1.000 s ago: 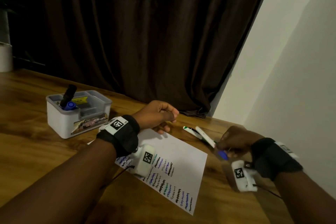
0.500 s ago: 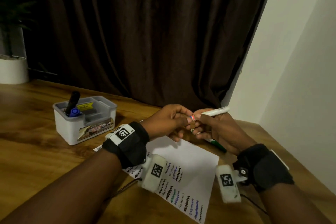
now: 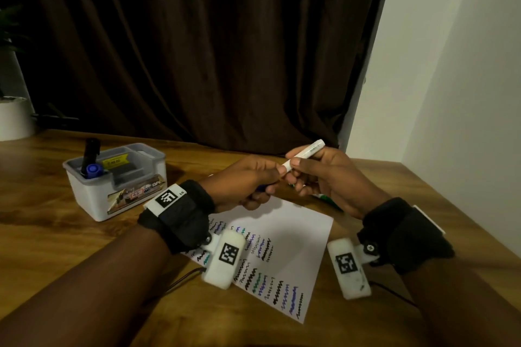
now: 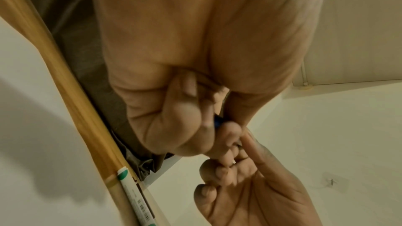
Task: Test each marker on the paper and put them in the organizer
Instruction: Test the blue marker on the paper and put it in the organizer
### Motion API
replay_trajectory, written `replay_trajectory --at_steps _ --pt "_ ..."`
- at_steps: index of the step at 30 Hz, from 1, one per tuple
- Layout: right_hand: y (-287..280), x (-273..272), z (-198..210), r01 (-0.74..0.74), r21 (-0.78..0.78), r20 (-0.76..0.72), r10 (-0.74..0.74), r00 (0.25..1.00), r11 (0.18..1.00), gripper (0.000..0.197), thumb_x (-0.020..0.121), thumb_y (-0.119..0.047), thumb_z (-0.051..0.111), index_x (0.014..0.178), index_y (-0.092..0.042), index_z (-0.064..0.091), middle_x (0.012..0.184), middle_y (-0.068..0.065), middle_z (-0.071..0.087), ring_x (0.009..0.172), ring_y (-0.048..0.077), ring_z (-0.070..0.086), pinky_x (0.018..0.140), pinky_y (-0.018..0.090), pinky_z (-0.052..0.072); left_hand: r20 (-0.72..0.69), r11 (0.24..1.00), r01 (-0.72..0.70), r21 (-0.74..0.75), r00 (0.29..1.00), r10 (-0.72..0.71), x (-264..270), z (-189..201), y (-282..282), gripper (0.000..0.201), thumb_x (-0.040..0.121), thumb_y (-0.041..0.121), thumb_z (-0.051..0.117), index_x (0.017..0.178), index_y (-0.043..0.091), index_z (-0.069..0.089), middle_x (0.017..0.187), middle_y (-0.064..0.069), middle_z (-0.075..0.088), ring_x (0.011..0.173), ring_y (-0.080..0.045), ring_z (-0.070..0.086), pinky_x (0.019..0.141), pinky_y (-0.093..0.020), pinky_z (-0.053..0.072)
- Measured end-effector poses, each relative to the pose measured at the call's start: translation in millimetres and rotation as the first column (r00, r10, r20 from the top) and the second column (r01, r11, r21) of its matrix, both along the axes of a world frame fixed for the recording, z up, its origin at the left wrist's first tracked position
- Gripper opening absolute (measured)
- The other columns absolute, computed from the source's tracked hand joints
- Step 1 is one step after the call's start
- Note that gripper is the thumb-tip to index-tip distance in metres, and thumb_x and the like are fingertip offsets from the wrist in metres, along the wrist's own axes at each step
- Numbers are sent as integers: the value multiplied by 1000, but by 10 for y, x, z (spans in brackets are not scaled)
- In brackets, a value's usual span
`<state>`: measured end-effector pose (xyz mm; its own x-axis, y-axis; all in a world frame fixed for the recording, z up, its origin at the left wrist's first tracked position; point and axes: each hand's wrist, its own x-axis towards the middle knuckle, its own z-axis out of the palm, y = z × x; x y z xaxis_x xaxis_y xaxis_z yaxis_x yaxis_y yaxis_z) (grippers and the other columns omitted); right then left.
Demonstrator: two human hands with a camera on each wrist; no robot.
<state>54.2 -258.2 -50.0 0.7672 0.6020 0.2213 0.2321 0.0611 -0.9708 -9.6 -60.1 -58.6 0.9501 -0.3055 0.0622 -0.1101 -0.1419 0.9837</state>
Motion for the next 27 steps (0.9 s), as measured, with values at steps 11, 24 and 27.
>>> replay_trajectory --at_steps 11,24,27 --pt "64 -5 -56 44 36 -13 -44 999 998 20 99 -21 65 114 -9 70 78 8 67 64 20 60 66 35 51 7 1000 -21 18 1000 21 -27 8 -17 25 107 34 40 113 19 59 66 1 30 49 -10 19 40 -18 18" --pt "85 -43 -61 68 -26 35 -67 997 997 25 101 -31 60 107 -8 69 70 3 63 61 17 62 65 32 56 59 988 -53 145 997 45 -58 31 -20 32 104 41 47 117 14 59 62 3 34 46 -10 22 42 -21 17" --pt "90 -30 -34 91 -10 -20 -91 996 996 29 107 -29 49 100 -9 67 69 8 60 63 21 64 67 35 55 52 971 -80 227 996 70 -78 64 13 44 98 48 54 120 9 55 63 6 40 49 -10 28 46 -27 18"
